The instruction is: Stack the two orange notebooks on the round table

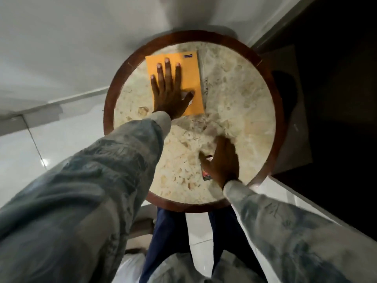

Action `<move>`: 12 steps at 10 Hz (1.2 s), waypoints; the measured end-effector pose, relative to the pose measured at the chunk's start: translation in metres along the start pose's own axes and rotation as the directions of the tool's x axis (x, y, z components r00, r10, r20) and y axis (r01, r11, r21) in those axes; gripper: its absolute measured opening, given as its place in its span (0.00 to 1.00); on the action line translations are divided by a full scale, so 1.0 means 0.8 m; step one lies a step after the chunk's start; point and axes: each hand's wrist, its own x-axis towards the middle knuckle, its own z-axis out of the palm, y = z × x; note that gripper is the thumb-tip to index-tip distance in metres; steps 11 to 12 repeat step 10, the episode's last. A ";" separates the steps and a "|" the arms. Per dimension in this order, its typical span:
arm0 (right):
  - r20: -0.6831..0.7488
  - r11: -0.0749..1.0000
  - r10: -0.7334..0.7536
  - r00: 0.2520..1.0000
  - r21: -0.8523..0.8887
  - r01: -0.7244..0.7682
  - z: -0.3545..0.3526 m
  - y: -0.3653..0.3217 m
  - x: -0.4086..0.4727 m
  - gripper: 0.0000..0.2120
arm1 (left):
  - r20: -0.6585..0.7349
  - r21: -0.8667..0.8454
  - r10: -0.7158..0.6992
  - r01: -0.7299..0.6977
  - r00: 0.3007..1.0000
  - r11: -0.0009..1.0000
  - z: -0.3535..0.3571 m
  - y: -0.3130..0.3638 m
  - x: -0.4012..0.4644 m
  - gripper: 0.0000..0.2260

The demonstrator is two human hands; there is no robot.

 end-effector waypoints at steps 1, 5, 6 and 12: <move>0.099 0.998 0.040 0.994 -0.043 -0.035 0.027 0.014 -0.034 0.37 | 0.004 0.004 -0.014 0.014 1.000 1.000 0.004 -0.003 0.001 0.41; -0.319 0.953 0.068 0.945 0.301 0.033 -0.090 -0.050 0.187 0.29 | 0.015 0.015 -0.037 0.037 0.999 0.999 0.005 -0.004 0.007 0.41; -0.346 0.960 0.018 0.938 0.268 0.081 -0.100 -0.055 0.229 0.32 | -0.007 0.022 -0.025 0.025 1.000 0.999 0.009 -0.006 0.006 0.41; -0.440 0.695 0.073 0.895 0.666 0.271 -0.205 -0.051 0.165 0.25 | -0.067 0.059 -0.031 0.035 0.997 0.998 -0.021 0.018 -0.014 0.39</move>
